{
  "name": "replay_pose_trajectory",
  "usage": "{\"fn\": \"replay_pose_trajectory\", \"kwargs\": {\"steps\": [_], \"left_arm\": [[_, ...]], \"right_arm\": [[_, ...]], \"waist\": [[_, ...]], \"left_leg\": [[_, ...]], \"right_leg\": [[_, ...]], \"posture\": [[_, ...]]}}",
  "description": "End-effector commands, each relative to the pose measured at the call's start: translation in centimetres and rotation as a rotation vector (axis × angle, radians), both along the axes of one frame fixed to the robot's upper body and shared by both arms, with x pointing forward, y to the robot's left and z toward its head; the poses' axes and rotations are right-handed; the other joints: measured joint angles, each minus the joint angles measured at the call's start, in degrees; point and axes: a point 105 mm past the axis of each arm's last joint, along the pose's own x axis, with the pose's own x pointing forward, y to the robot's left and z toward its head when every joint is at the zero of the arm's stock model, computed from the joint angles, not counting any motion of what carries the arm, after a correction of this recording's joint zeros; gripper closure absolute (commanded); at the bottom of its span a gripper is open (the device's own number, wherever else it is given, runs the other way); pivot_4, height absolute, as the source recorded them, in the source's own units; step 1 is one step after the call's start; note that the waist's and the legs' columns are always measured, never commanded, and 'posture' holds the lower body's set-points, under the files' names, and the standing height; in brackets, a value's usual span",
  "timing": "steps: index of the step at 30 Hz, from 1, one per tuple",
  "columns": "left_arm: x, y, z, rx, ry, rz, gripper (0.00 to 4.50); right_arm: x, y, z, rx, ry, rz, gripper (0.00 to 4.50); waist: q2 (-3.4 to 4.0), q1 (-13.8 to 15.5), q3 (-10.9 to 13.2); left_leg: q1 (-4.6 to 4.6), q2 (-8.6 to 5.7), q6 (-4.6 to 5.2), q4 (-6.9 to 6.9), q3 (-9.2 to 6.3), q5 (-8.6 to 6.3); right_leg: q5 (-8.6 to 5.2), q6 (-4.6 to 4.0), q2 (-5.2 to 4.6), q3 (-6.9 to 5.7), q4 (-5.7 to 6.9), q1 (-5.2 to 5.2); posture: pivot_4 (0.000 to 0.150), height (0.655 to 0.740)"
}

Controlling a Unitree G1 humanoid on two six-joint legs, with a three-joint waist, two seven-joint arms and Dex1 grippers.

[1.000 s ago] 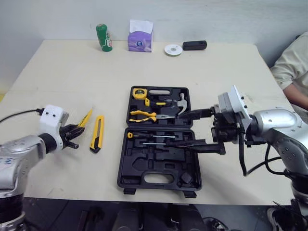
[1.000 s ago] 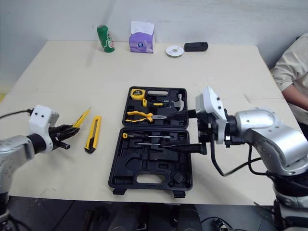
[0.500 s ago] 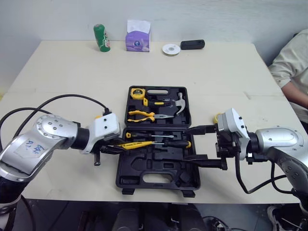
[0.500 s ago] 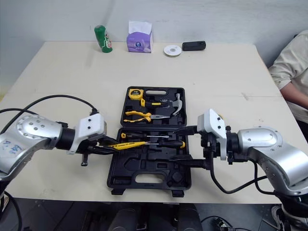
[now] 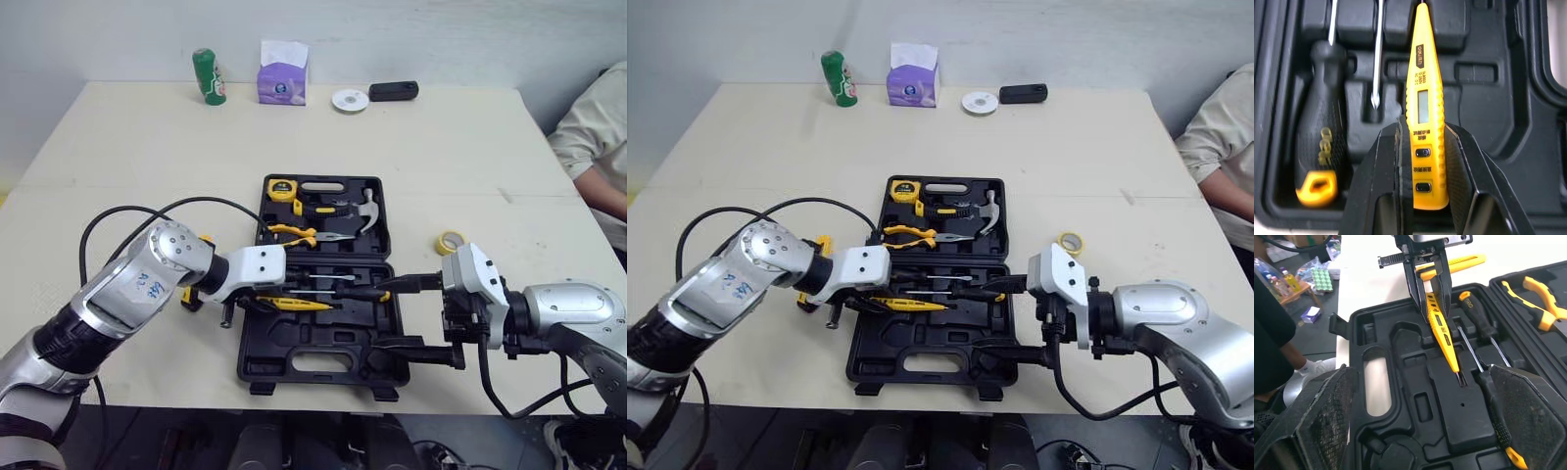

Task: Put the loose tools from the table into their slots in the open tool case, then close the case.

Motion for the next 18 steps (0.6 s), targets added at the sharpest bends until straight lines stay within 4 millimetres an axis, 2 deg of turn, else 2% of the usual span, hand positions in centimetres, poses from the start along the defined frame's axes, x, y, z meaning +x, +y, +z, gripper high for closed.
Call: {"fn": "replay_pose_trajectory", "kwargs": {"steps": [1, 6, 7, 8, 10, 13, 15, 17, 18], "left_arm": [[0.1, -0.1, 0.1, 0.011, -0.014, -0.02, 3.94], [0.1, -0.3, 0.0, -0.005, -0.001, -0.019, 3.94], [0.1, -0.2, 0.1, -0.013, 0.004, -0.017, 2.91], [0.1, -0.2, 0.4, -0.021, 0.004, -0.009, 2.59], [0.1, 0.1, 1.0, -0.046, 0.012, 0.012, 1.63], [-0.9, 0.6, 2.1, -0.118, 0.048, -0.039, 0.34], [-1.7, 0.7, 2.7, -0.211, 0.074, -0.085, 0.34], [-1.2, 1.0, 2.7, -0.322, 0.05, -0.069, 0.34], [-0.8, 1.1, 2.6, -0.402, 0.048, -0.042, 0.61]], "right_arm": [[-0.5, 0.1, 0.8, 0.001, -0.035, 0.012, 0.0], [-0.4, 0.1, 0.7, -0.001, -0.035, -0.001, 0.0], [-0.4, 0.1, 0.7, -0.002, -0.034, -0.003, 0.0], [-0.4, 0.1, 0.7, -0.003, -0.033, -0.004, 0.0], [-0.5, 0.0, 0.6, -0.005, -0.032, -0.005, 0.0], [-0.5, 0.0, 0.5, -0.005, -0.03, -0.009, 0.0], [-0.5, 0.0, 0.3, -0.008, -0.028, -0.012, 0.0], [-0.4, 0.0, 0.1, -0.014, -0.029, -0.014, 0.0], [-0.4, 0.0, 0.1, -0.015, -0.029, -0.013, 0.0]], "waist": [[0.0, 0.0, 0.0], [-0.01, 0.06, -0.01], [-0.01, 0.09, -0.01], [-0.01, 0.1, -0.01], [-0.01, 0.02, -0.01], [-0.02, -0.14, 0.0], [-0.01, -0.36, -0.01], [0.0, -0.22, -0.01], [-0.01, -0.16, -0.01]], "left_leg": [[0.0, 0.0, 0.01, 0.01, 0.0, 0.0], [0.02, 0.0, 0.02, 0.03, -0.02, 0.01], [0.02, -0.01, 0.02, 0.04, -0.04, 0.01], [0.02, -0.01, 0.03, 0.04, -0.05, 0.01], [0.02, -0.02, 0.04, 0.05, -0.05, 0.02], [0.02, -0.01, 0.04, 0.05, -0.06, 0.02], [0.03, 0.0, 0.04, 0.05, -0.04, 0.02], [0.07, 0.02, 0.0, 0.05, -0.05, 0.05], [0.1, 0.01, -0.01, 0.05, -0.05, 0.06]], "right_leg": [[0.0, 0.0, 0.0, 0.0, 0.01, 0.01], [0.01, 0.02, -0.01, 0.0, 0.0, 0.05], [0.01, 0.02, -0.01, -0.01, 0.0, 0.06], [0.02, 0.03, -0.02, -0.02, -0.01, 0.07], [0.03, 0.05, -0.02, -0.02, -0.02, 0.08], [0.03, 0.06, -0.01, -0.03, -0.01, 0.08], [0.03, 0.05, -0.01, -0.01, -0.01, 0.08], [0.02, 0.04, -0.01, 0.0, 0.01, 0.09], [0.03, 0.04, -0.03, 0.0, 0.02, 0.12]], "posture": [[0.15, 0.7278], [0.15, 0.7278], [0.15, 0.7278], [0.15, 0.7278], [0.15, 0.7278], [0.15, 0.7278], [0.15, 0.7278], [0.15, 0.7278], [0.15, 0.7278]]}}
